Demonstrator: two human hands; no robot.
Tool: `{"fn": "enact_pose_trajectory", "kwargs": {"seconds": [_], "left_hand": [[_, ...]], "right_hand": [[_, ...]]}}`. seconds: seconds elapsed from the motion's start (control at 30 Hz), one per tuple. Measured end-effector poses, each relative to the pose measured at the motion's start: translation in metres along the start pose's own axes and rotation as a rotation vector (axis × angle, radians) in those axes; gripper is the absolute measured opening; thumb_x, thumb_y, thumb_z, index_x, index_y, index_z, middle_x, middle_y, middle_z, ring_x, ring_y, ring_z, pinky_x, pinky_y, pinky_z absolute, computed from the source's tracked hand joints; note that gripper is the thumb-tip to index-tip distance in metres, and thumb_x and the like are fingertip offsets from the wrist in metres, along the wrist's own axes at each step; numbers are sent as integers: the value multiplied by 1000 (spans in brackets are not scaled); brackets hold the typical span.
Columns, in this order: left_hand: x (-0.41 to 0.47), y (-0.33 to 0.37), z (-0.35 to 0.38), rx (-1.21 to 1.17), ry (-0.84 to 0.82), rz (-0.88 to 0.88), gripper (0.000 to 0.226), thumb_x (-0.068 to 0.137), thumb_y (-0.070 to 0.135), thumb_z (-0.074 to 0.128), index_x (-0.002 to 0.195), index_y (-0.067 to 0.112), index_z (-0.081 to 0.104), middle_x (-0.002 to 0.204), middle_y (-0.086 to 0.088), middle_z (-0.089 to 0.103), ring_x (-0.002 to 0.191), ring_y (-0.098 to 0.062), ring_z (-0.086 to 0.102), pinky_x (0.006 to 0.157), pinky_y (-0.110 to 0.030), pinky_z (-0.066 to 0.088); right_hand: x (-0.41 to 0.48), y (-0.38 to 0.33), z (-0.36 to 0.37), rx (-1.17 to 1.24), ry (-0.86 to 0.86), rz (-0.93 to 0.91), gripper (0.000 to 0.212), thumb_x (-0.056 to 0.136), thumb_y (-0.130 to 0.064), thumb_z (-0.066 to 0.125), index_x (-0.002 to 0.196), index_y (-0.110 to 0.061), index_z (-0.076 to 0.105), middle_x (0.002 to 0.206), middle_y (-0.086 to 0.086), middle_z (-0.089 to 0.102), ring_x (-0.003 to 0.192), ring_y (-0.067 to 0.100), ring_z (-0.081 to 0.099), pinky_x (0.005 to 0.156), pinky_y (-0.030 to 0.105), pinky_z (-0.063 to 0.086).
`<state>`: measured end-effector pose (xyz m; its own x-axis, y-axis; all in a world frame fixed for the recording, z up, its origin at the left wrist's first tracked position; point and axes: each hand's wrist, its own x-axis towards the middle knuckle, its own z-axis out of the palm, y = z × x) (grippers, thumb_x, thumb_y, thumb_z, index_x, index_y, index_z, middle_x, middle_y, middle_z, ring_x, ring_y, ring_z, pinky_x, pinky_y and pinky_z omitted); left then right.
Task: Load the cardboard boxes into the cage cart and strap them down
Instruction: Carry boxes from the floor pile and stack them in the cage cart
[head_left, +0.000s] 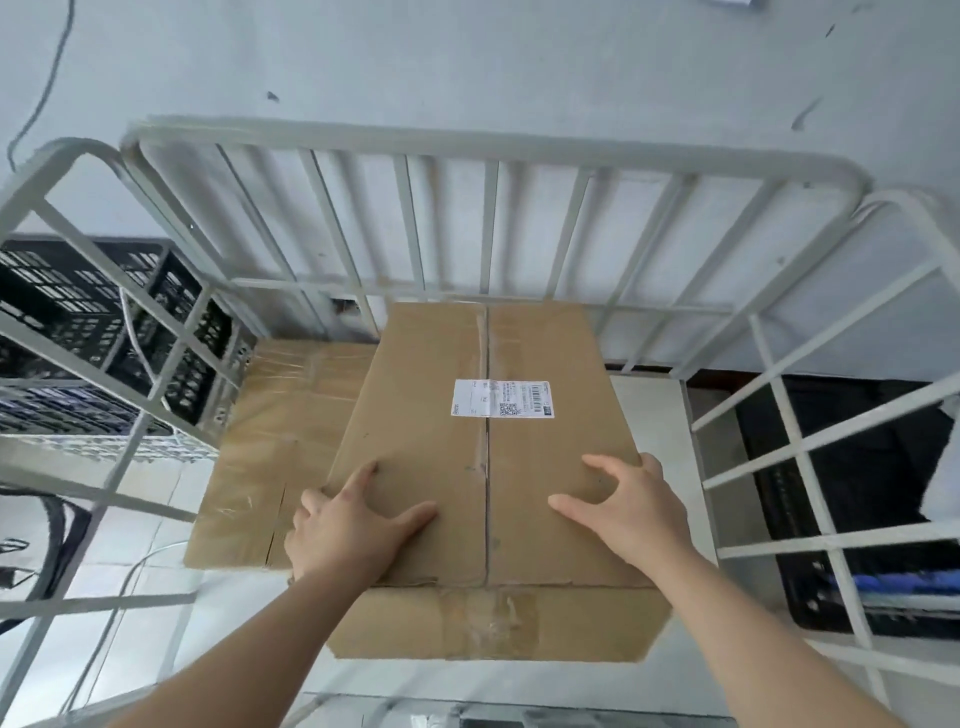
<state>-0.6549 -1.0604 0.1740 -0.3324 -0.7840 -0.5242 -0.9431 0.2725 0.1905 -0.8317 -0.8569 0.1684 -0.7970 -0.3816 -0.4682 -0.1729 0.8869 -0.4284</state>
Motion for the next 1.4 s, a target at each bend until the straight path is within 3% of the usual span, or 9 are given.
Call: {"fn": "enact_pose_trajectory", "kwargs": {"seconds": [0.57, 0.87, 1.27, 1.4], "left_hand": [[152, -25, 174, -85, -13, -96, 96, 53, 88, 55, 139, 53, 29, 135, -13, 38, 126, -32, 39, 102, -43, 37], [201, -36, 219, -90, 60, -47, 98, 57, 81, 61, 142, 53, 22, 139, -15, 32, 127, -35, 37, 106, -45, 33], [248, -75, 260, -1, -26, -53, 110, 60, 75, 67, 145, 51, 1, 140, -18, 28, 127, -36, 33, 103, -48, 37], [257, -79, 264, 64, -106, -51, 113, 64, 72, 67, 147, 47, -6, 141, -20, 26, 130, -37, 30, 106, -47, 34]], "right_hand": [[156, 62, 155, -43, -41, 0, 78, 58, -71, 70, 129, -42, 50, 139, -2, 33, 113, 20, 54, 92, 37, 48], [195, 87, 218, -37, -76, 5, 94, 60, -71, 69, 142, -42, 32, 150, 5, 15, 126, 23, 45, 99, 39, 44], [218, 85, 282, -176, -100, -45, 99, 65, -62, 71, 145, -38, 19, 128, 9, 26, 105, 30, 52, 82, 34, 48], [219, 86, 294, -242, -137, -57, 96, 70, -58, 69, 146, -39, 15, 131, 12, 24, 104, 31, 52, 82, 36, 50]]}}
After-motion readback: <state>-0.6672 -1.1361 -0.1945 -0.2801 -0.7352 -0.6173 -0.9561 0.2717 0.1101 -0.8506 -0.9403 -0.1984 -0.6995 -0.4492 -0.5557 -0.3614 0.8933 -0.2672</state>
